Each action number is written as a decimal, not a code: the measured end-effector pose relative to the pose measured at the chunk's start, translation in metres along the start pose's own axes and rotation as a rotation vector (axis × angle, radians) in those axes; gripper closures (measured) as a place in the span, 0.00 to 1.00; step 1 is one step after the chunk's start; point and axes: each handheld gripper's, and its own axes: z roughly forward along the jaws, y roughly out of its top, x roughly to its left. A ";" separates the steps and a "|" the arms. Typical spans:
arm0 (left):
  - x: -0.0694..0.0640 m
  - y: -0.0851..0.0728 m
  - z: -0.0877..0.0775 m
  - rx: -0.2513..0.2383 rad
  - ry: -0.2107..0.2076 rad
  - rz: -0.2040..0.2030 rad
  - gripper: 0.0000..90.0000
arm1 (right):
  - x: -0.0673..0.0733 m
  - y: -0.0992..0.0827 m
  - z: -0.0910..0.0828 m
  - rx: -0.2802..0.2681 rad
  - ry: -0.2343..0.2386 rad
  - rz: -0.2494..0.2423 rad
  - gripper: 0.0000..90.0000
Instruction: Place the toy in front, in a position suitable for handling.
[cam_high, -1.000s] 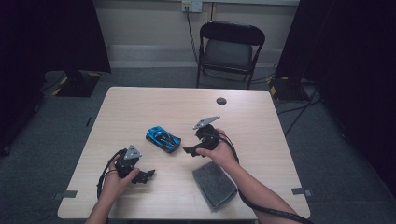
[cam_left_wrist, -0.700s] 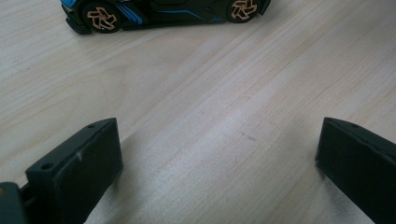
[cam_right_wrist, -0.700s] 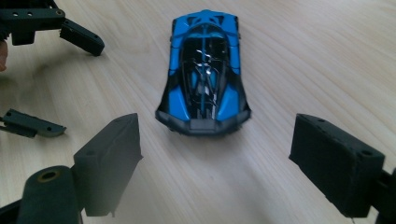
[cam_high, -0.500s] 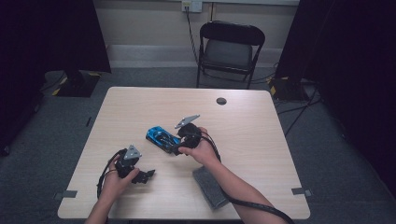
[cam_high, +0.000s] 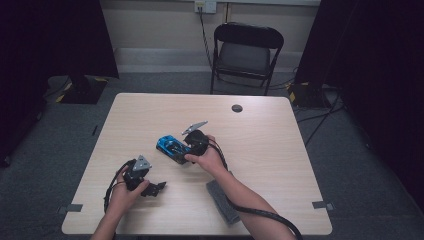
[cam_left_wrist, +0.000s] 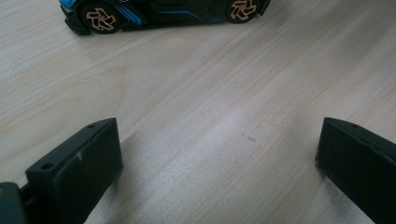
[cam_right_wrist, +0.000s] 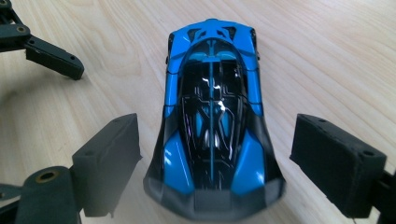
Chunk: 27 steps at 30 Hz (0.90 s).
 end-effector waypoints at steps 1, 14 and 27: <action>0.000 0.000 0.000 0.000 0.000 0.000 0.00 | 0.001 0.001 0.002 0.003 -0.003 -0.006 0.16; 0.000 0.000 0.000 0.001 0.000 0.003 0.00 | 0.003 0.002 0.027 0.031 -0.014 -0.004 0.17; 0.000 0.000 0.000 0.000 -0.001 0.005 0.00 | 0.004 -0.006 0.026 0.055 -0.030 -0.045 0.16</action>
